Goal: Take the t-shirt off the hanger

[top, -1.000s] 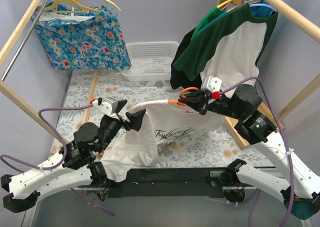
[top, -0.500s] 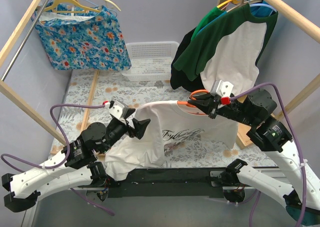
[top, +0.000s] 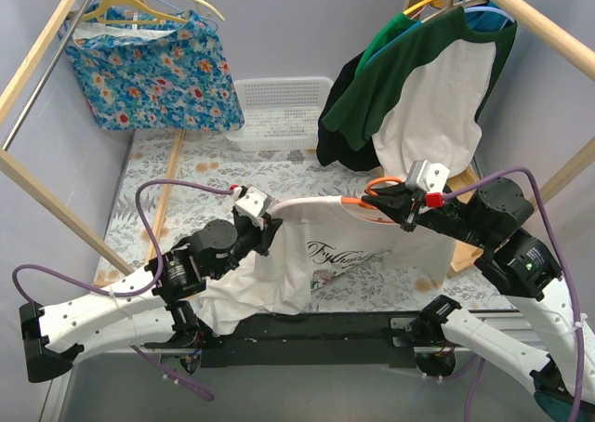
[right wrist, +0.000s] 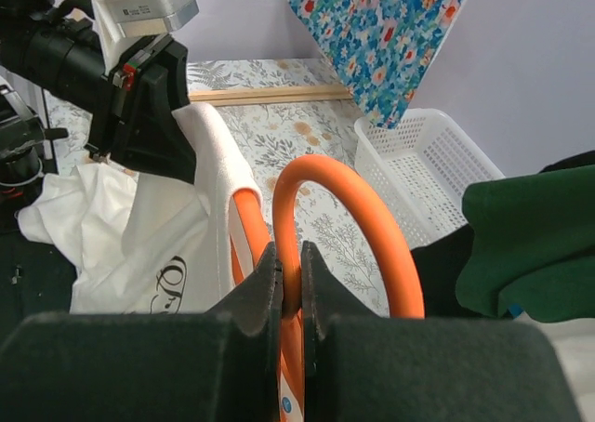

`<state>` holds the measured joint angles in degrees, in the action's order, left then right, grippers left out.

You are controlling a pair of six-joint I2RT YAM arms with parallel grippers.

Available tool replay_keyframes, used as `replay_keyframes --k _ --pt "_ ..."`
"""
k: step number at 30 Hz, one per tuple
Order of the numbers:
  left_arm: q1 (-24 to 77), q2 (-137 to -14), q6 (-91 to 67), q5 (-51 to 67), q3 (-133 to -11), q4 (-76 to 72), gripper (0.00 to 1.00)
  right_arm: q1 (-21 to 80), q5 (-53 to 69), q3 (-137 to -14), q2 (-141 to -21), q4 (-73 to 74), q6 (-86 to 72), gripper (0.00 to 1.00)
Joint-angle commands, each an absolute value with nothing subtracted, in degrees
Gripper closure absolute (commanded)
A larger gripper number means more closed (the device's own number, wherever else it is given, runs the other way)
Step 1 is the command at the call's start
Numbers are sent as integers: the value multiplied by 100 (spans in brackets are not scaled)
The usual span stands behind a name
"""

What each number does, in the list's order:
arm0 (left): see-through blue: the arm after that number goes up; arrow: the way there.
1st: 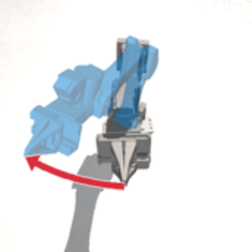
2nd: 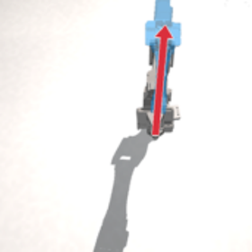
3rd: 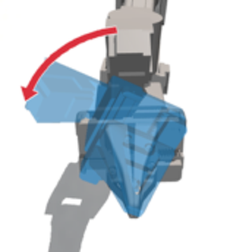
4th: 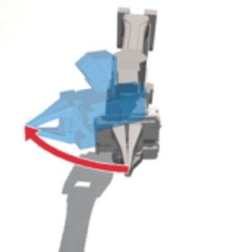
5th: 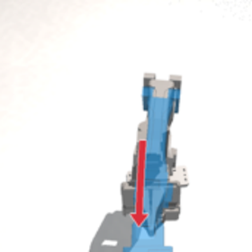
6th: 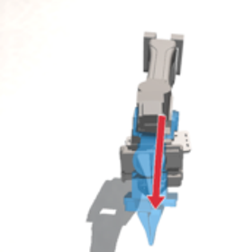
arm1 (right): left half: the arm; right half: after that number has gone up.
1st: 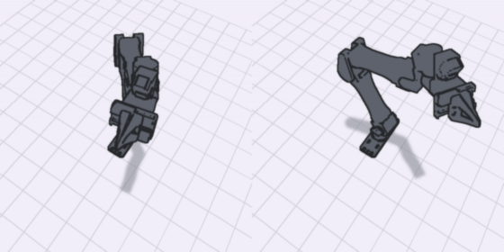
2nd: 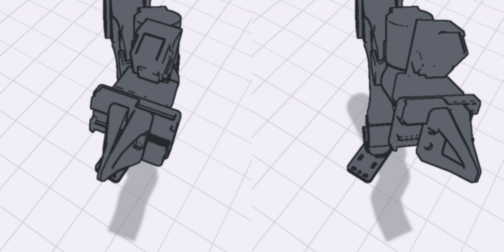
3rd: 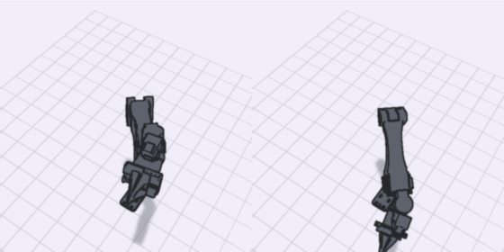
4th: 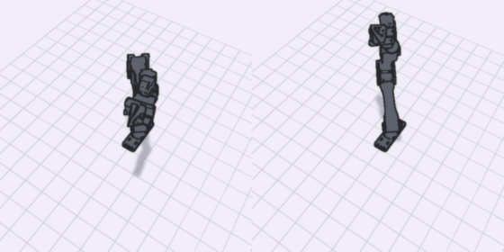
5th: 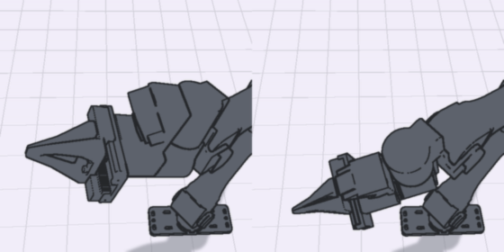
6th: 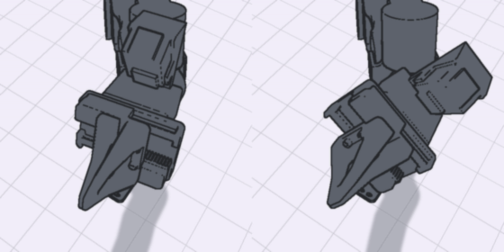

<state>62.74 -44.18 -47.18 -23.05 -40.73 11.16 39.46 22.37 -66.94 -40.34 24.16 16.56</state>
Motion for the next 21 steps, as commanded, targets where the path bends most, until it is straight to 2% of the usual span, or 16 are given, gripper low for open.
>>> replay_keyframes --k 1,2,8,9,13,21 --pt "6258 -4386 -4799 -2742 -4350 1380 95 3964 1785 -6856 -3850 2197 1723 99" --pt "6258 -4403 -4808 -2820 -4377 1415 100 3964 1749 -6803 -3832 2206 1714 99" --pt "6258 -4631 -4966 -3935 -4754 1512 100 3955 1477 -6566 -3753 2373 1705 99" --pt "6258 -4684 -5053 -4634 -4824 1529 100 3964 1416 -6452 -3701 2399 1705 99" --pt "6136 -4992 -5089 -6016 -5263 1652 100 3964 1205 -6389 -3516 2705 1714 99" --pt "5248 -5229 -5765 -6127 -5414 1968 100 3964 1160 -7303 -2989 3647 2013 99"
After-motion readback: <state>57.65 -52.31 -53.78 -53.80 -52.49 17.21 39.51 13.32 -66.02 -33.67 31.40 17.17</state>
